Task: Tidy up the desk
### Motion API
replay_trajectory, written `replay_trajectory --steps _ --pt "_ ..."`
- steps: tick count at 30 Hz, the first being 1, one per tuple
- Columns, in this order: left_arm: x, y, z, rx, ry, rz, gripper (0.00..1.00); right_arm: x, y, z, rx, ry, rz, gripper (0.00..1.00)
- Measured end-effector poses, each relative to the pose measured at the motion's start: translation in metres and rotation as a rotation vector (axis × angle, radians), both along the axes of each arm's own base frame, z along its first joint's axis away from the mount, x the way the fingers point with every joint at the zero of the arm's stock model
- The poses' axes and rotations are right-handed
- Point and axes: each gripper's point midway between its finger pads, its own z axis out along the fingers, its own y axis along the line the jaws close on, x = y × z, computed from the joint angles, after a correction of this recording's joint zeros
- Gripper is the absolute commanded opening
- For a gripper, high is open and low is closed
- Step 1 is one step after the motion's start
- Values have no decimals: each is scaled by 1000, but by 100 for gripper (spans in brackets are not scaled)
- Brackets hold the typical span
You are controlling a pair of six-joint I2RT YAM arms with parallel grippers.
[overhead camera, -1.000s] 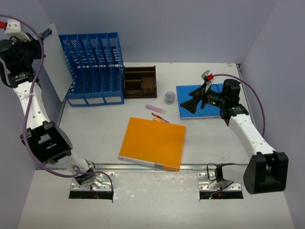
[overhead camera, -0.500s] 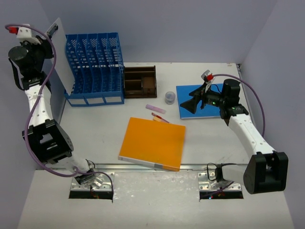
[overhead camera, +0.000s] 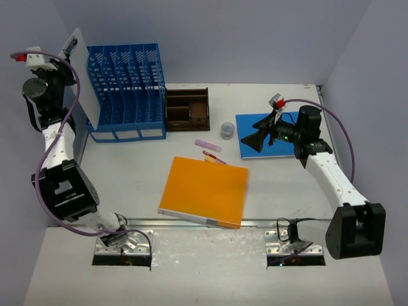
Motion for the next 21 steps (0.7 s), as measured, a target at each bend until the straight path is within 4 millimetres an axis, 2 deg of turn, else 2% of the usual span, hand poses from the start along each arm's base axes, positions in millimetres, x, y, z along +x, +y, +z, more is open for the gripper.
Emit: replay_trajectory --steps 8,18,21 --pt "0 0 3 3 -13 1 0 -2 1 1 5 1 12 99" --pt "4 2 19 32 -52 2 0 -3 2 1 8 2 19 99" --pt "6 4 18 39 -56 3 0 -3 2 0 8 3 19 99"
